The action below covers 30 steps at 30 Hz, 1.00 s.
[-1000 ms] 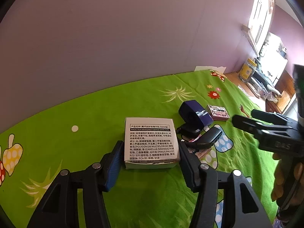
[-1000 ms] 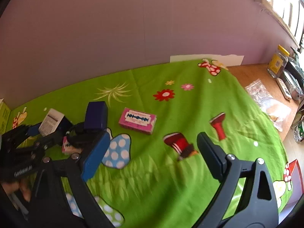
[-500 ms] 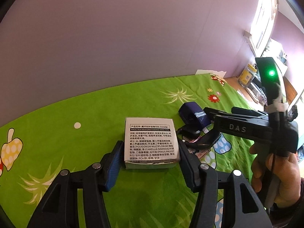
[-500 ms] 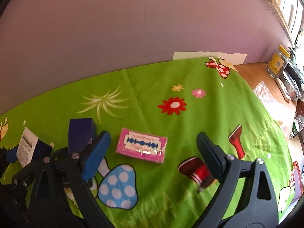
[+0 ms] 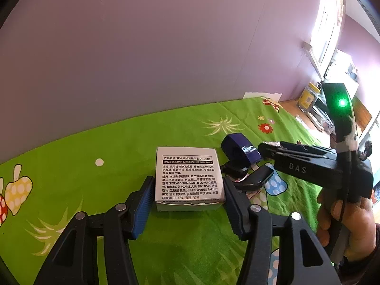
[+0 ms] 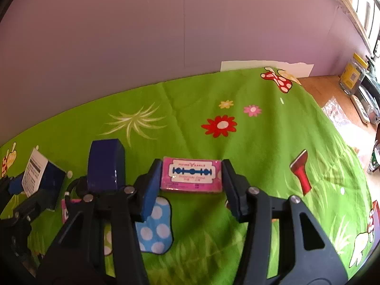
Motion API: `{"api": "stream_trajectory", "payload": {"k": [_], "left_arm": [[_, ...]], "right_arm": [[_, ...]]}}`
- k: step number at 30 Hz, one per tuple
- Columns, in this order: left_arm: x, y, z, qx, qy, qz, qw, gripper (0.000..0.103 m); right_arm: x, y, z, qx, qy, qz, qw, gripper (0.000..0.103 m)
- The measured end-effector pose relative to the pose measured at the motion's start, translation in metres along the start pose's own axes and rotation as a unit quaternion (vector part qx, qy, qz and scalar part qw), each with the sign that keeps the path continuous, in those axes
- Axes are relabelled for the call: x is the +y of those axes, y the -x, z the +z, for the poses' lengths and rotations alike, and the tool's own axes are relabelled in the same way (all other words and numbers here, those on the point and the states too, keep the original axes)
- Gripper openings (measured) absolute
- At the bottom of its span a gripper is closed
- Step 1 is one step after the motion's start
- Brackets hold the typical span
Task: Organize objects
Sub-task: 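Grasp the white printed box with left while right grasps the pink razor-blade pack, then carry the white box and pink pack to the storage box and release both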
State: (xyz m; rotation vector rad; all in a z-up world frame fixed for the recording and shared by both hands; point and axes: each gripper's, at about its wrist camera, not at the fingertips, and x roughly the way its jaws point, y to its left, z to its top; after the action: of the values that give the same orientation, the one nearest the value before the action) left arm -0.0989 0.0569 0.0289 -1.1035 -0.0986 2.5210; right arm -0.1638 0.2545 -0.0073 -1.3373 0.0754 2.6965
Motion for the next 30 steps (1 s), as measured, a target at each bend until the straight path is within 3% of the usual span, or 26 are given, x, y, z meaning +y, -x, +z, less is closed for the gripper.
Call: {"api": "stream_trajectory", "payload": {"k": [8, 15, 23, 30], "left_arm": [[-0.010, 0.007, 0.002, -0.012, -0.009, -0.013, 0.9998, 0.057], [-0.029, 0.015, 0.003, -0.013, -0.025, -0.057, 0.9980, 0.057], [-0.067, 0.025, -0.003, 0.009, -0.053, -0.109, 0.9926, 0.057], [-0.104, 0.038, -0.020, 0.033, -0.073, -0.146, 0.9861, 0.057]], "right_arm": [[-0.006, 0.005, -0.016, 0.004, -0.009, 0.006, 1.000, 0.053], [-0.025, 0.018, -0.033, 0.003, -0.016, -0.008, 1.000, 0.053], [-0.056, 0.033, -0.048, 0.005, -0.023, -0.025, 0.999, 0.053], [-0.084, 0.081, -0.078, 0.006, -0.037, -0.034, 0.999, 0.053]]}}
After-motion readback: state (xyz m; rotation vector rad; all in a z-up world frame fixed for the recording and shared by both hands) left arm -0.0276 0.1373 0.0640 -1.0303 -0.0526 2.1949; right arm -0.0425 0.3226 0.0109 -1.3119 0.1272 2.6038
